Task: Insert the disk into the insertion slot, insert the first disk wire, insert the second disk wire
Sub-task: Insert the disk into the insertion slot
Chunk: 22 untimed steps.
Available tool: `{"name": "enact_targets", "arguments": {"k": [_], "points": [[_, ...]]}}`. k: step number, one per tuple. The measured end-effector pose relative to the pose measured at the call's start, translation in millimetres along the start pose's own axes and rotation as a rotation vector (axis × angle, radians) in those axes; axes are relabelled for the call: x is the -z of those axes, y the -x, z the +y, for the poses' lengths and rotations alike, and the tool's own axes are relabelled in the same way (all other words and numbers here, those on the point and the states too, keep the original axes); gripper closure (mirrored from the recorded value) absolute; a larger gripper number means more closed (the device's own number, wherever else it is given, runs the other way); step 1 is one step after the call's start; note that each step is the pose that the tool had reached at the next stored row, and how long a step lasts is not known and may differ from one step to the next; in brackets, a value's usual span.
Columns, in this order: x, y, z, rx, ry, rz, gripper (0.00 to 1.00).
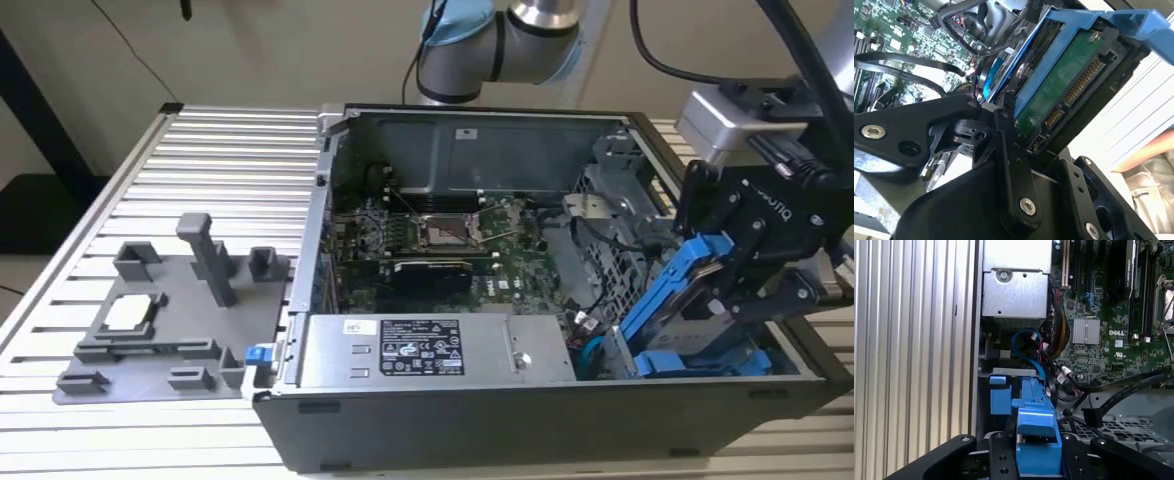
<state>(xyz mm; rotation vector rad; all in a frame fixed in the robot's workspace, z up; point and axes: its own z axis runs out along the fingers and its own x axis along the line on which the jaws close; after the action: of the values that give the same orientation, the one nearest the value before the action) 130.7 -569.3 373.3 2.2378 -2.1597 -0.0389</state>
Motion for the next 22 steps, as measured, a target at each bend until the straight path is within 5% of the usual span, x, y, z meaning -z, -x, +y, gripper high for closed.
{"name": "enact_targets", "arguments": {"k": [4,15,22], "points": [[-5.4,0.0,-0.2,0.000,0.0000,0.0001,0.67],[-5.6,0.0,-0.2,0.000,0.0000,-0.0001,0.60],[8.1,0.2,0.3,0.001,-0.0049,0.0001,0.60]]}}
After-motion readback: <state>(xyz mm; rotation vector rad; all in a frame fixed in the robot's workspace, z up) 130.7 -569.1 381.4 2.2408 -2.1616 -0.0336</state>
